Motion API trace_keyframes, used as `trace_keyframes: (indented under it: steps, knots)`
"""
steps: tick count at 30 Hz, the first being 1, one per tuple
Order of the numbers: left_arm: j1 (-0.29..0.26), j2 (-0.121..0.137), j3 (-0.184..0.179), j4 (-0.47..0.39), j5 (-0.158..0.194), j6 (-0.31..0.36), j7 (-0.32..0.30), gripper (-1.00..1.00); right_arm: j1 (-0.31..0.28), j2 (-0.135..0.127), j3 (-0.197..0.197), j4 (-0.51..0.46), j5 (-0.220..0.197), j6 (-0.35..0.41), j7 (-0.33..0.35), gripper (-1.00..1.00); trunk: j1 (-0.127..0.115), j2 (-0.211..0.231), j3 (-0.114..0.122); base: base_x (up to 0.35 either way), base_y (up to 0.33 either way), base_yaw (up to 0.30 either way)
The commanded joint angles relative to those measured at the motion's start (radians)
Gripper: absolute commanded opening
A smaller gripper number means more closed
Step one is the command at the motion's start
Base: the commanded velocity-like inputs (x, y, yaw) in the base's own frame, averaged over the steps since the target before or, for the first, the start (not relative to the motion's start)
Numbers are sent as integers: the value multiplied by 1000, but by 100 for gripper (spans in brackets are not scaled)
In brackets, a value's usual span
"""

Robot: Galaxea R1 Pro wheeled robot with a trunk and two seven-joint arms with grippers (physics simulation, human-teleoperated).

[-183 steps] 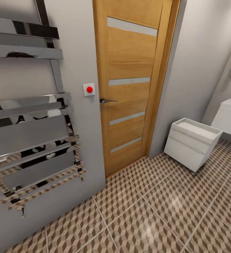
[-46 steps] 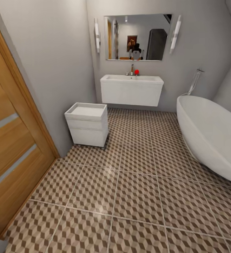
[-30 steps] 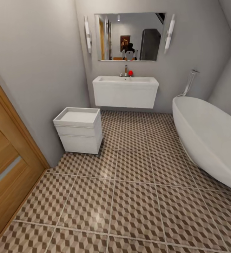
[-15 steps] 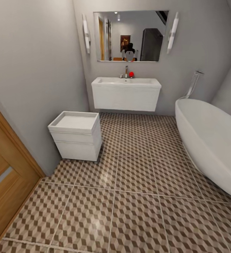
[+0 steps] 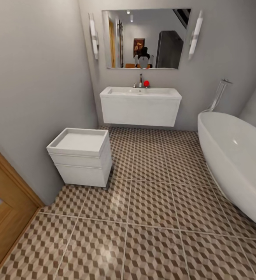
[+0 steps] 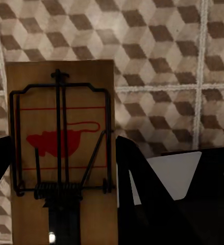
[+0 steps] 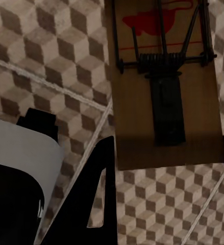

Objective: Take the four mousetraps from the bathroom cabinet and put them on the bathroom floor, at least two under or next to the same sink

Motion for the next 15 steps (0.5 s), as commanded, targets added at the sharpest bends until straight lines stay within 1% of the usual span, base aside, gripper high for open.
trace_keyframes:
  steps: [1,15]
  knots:
    - [0,0,-9,-1,6,-1,5,-100,0,-1,9,0,-12,-4,0,-100,1,0,-1,335,0,0]
    - [0,0,-8,-1,6,-1,5,-100,0,-1,10,0,-10,-3,0,-100,1,0,-7,335,0,0]
